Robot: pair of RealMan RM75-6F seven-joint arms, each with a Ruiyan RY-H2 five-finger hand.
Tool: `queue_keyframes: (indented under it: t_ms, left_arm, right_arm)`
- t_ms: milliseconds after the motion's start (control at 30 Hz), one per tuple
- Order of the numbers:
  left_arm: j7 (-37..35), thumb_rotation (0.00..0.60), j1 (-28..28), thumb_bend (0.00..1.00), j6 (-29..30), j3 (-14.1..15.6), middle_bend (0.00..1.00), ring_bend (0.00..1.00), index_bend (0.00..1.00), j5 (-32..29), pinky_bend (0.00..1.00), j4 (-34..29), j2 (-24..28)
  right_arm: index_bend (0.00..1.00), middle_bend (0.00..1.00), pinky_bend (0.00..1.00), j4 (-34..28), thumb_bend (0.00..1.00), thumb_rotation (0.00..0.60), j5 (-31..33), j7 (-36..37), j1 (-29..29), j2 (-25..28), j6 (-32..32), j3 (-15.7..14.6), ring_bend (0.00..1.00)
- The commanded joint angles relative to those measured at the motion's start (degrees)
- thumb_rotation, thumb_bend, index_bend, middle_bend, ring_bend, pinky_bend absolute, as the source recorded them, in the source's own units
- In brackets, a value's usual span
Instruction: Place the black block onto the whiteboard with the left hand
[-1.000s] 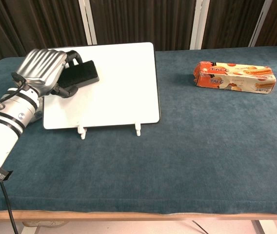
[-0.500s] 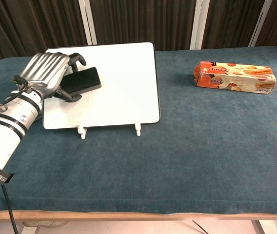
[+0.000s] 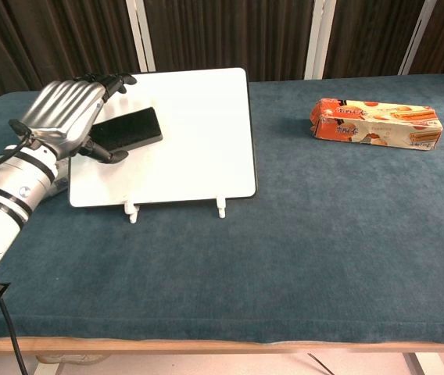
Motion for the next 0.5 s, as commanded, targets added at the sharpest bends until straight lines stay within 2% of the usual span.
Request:
queue_keyframes:
  t_ms: [33, 167, 200, 267, 367, 500]
  left_arm:
    - [1.6, 0.6, 4.8, 0.18, 2.6, 3.7, 0.19, 0.13, 0.13, 1.7, 0.25, -12.4, 7.7]
    - [2.0, 0.599, 11.8, 0.18, 1.2, 10.0, 0.15, 0.09, 0.07, -0.1, 0.24, -32.1, 22.7]
    - [1.5, 0.599, 13.6, 0.18, -0.6, 12.5, 0.14, 0.08, 0.04, -1.3, 0.22, -38.5, 28.8]
    - [-1.7, 0.6, 16.4, 0.19, -2.9, 16.4, 0.12, 0.06, 0.01, -3.0, 0.19, -46.6, 38.5]
    - [-8.8, 0.6, 20.0, 0.21, -1.9, 19.9, 0.1, 0.05, 0.0, -1.4, 0.15, -48.8, 45.9]
    - [-17.7, 0.6, 26.3, 0.22, 4.7, 21.7, 0.09, 0.04, 0.0, 1.2, 0.14, -43.3, 46.9]
  right_arm:
    - [0.0, 0.0, 0.0, 0.0, 0.21, 0.6, -0.2, -0.1, -0.1, 0.0, 0.1, -0.1, 0.0]
    - [0.0, 0.0, 0.0, -0.3, 0.21, 0.6, -0.4, -1.1, -0.5, 0.0, 0.5, -0.4, 0.0]
    - [0.0, 0.0, 0.0, -0.4, 0.21, 0.6, -0.4, -1.8, -0.7, 0.0, 0.7, -0.4, 0.0]
    - [0.0, 0.0, 0.0, -0.6, 0.21, 0.6, 0.0, -3.2, -1.0, -0.3, 0.6, -0.5, 0.0]
    - [0.0, 0.0, 0.0, -0.6, 0.21, 0.6, 1.6, -6.1, -1.6, -0.9, 0.2, -0.5, 0.0]
    - [0.0, 0.0, 0.0, -0.6, 0.21, 0.6, 4.3, -10.0, -2.3, -2.5, 0.1, 0.3, 0.0]
